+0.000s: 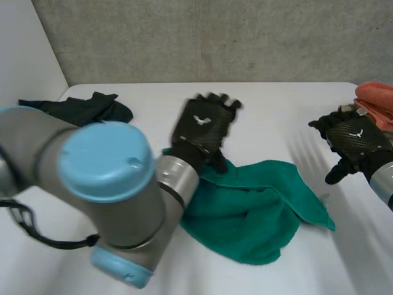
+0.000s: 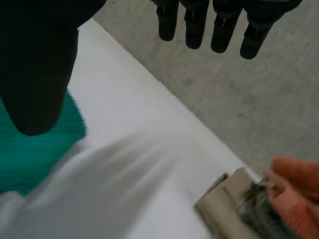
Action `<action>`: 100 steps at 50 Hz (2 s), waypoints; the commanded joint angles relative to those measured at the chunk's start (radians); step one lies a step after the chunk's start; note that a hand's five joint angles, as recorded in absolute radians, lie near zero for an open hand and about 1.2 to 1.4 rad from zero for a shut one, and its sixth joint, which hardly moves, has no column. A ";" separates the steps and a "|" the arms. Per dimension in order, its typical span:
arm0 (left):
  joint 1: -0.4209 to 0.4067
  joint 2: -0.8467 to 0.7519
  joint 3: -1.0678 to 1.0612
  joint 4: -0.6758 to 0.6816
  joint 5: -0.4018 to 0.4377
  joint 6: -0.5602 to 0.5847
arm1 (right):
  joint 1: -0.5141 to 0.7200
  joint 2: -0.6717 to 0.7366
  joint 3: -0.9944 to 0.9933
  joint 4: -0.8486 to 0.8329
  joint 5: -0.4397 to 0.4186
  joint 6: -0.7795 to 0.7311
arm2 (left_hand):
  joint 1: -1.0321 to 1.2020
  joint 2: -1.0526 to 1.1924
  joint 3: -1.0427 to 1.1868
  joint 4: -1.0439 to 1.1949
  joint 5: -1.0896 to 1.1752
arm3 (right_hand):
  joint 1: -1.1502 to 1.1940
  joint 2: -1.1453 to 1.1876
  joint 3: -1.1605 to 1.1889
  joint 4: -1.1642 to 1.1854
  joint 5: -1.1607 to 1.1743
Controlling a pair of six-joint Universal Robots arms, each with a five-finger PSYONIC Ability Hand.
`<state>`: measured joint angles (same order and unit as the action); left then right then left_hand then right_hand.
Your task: Fold the laundry.
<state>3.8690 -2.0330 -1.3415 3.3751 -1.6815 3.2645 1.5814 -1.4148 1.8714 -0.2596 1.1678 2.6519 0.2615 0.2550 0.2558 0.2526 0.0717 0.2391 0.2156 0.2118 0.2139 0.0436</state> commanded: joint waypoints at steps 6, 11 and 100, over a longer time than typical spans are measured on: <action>0.132 0.195 -0.229 -0.036 -0.100 0.007 | 0.015 -0.012 -0.094 0.442 0.007 0.121 | 0.008 0.014 0.013 0.017 0.023 | -0.065 -0.041 -0.037 -0.039 -0.044; 0.239 0.142 -0.287 -0.075 0.037 0.014 | 0.034 -0.009 -0.029 0.382 0.023 0.115 | 0.028 0.035 0.034 0.037 0.043 | -0.065 -0.041 -0.037 -0.039 -0.044; 0.486 0.645 -0.372 0.041 0.120 0.263 | 0.151 -0.179 -0.693 0.566 0.253 -0.133 | 1.135 1.141 1.140 1.144 1.150 | 1.157 1.181 1.184 1.182 1.178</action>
<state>4.3262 -1.4830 -1.6856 3.4423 -1.5966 3.4014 1.7647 -1.6170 1.1758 0.2565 1.4181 2.5790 1.1680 1.1957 1.1879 1.1971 0.9669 1.1309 1.1779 1.1900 1.1994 0.9852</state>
